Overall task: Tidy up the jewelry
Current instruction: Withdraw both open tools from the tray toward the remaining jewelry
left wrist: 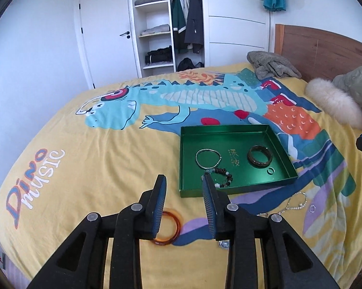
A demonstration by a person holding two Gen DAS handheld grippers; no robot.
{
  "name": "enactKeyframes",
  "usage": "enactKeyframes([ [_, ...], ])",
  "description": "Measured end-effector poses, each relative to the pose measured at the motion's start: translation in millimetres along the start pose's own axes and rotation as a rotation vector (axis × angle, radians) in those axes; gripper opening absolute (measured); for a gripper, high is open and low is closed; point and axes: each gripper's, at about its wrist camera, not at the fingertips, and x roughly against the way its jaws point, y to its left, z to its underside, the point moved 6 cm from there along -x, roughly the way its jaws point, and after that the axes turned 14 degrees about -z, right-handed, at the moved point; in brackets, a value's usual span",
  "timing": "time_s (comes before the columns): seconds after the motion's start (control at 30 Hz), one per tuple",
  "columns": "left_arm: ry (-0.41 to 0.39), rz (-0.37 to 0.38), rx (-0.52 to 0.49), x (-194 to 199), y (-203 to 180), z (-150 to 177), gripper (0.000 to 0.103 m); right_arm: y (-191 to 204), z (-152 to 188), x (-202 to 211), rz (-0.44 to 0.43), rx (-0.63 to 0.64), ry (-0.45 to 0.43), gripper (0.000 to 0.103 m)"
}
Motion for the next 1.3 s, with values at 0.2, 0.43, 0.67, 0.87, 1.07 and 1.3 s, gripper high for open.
enactKeyframes([
  [0.2, -0.038, -0.010, 0.017, 54, 22, 24, 0.033, 22, 17, 65, 0.006, 0.009, -0.047, 0.027],
  [0.43, -0.063, -0.007, 0.042, 97, 38, 51, 0.036, 41, 38, 116, -0.004, 0.015, -0.081, 0.027],
  [0.67, -0.080, 0.014, 0.042, 119, 36, 67, 0.036, 43, 57, 146, 0.006, 0.000, -0.107, 0.027],
  [0.87, -0.065, 0.039, 0.020, 113, 19, 81, 0.036, 31, 76, 151, 0.018, -0.027, -0.096, 0.027],
  [1.07, -0.021, 0.078, -0.003, 88, -5, 103, 0.036, 11, 100, 134, 0.030, -0.072, -0.054, 0.027],
  [1.3, 0.045, 0.133, -0.030, 46, -31, 129, 0.038, -13, 121, 98, 0.023, -0.112, -0.002, 0.027],
])
